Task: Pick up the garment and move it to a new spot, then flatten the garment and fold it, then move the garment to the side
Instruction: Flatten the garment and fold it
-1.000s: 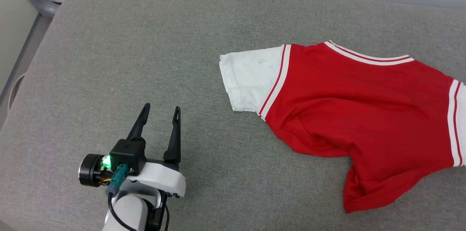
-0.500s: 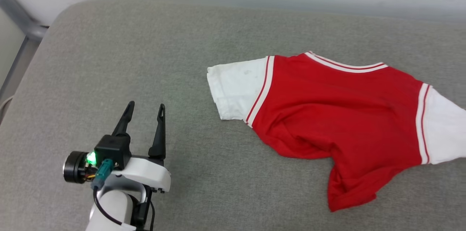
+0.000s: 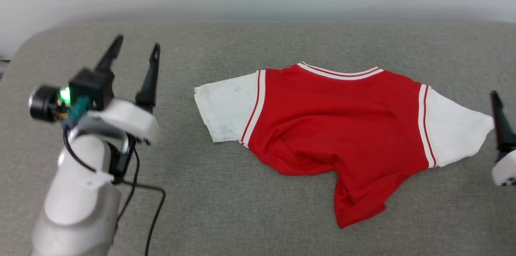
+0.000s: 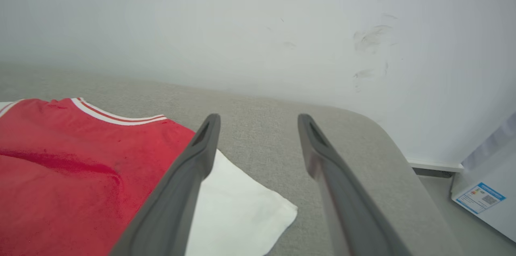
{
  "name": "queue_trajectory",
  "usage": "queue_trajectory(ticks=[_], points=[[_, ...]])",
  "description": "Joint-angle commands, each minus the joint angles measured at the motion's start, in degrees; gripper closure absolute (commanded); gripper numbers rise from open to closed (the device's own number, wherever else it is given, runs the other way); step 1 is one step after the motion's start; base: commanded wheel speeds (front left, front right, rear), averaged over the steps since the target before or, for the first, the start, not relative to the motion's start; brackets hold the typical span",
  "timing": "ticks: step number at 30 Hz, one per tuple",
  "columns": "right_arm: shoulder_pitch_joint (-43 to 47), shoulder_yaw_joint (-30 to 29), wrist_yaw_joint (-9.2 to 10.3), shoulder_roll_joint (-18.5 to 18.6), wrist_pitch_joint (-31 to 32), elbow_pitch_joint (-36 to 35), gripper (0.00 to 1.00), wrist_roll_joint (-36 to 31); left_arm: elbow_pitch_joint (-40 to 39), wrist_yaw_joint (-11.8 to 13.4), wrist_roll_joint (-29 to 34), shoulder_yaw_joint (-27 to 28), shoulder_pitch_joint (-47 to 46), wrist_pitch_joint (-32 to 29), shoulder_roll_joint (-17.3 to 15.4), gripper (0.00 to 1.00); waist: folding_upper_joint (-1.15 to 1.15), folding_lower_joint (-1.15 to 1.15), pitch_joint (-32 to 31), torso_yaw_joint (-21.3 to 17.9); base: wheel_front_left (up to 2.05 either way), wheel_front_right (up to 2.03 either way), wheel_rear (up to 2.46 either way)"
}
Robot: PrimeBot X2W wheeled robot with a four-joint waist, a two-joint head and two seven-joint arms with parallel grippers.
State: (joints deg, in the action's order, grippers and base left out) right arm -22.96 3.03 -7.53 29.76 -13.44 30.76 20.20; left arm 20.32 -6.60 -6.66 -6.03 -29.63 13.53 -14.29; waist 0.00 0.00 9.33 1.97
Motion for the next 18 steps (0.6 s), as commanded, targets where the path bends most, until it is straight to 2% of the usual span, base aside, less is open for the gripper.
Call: queue_trajectory(ticks=[1, 5, 10, 11, 14, 18], points=[[3.0, -2.8, 0.08, -3.7, -0.4, -5.2, 0.00, -2.3, 0.7, -0.4, -1.4, -1.0, -3.4, -1.7, -1.4, 0.00, 0.00, 0.00, 0.8, -1.3, 0.00, 0.00, 0.00], [8.9, -6.5, 0.08, -10.6, 0.9, -16.5, 0.00, -7.1, 2.1, -0.8, -4.6, -4.2, -9.5, -6.6, -3.6, 0.00, 0.00, 0.00, 1.9, -2.5, 0.00, 0.00, 0.00], [15.0, -7.9, 0.08, -17.6, 4.5, -26.9, 0.00, -7.5, 4.9, -0.8, -13.6, -11.4, -15.4, -18.1, -7.6, 0.00, 0.00, 0.00, 3.4, -3.8, 0.00, 0.00, 0.00], [15.0, -7.9, 0.08, -17.6, 4.5, -26.9, 0.00, -7.5, 4.9, -0.8, -13.6, -11.4, -15.4, -18.1, -7.6, 0.00, 0.00, 0.00, 3.4, -3.8, 0.00, 0.00, 0.00], [17.4, -7.5, 0.08, -20.0, 6.1, -30.5, 0.00, -8.2, 6.9, -0.8, -19.9, -15.8, -18.4, -26.7, -9.6, 0.00, 0.00, 0.00, 4.5, -4.5, 0.00, 0.00, 0.00], [18.5, -7.2, 0.08, -21.0, 7.4, -33.2, 0.00, -9.0, 9.3, -0.8, -27.5, -20.2, -21.9, -38.2, -11.9, 0.00, 0.00, 0.00, 6.1, -5.5, 0.00, 0.00, 0.00]])
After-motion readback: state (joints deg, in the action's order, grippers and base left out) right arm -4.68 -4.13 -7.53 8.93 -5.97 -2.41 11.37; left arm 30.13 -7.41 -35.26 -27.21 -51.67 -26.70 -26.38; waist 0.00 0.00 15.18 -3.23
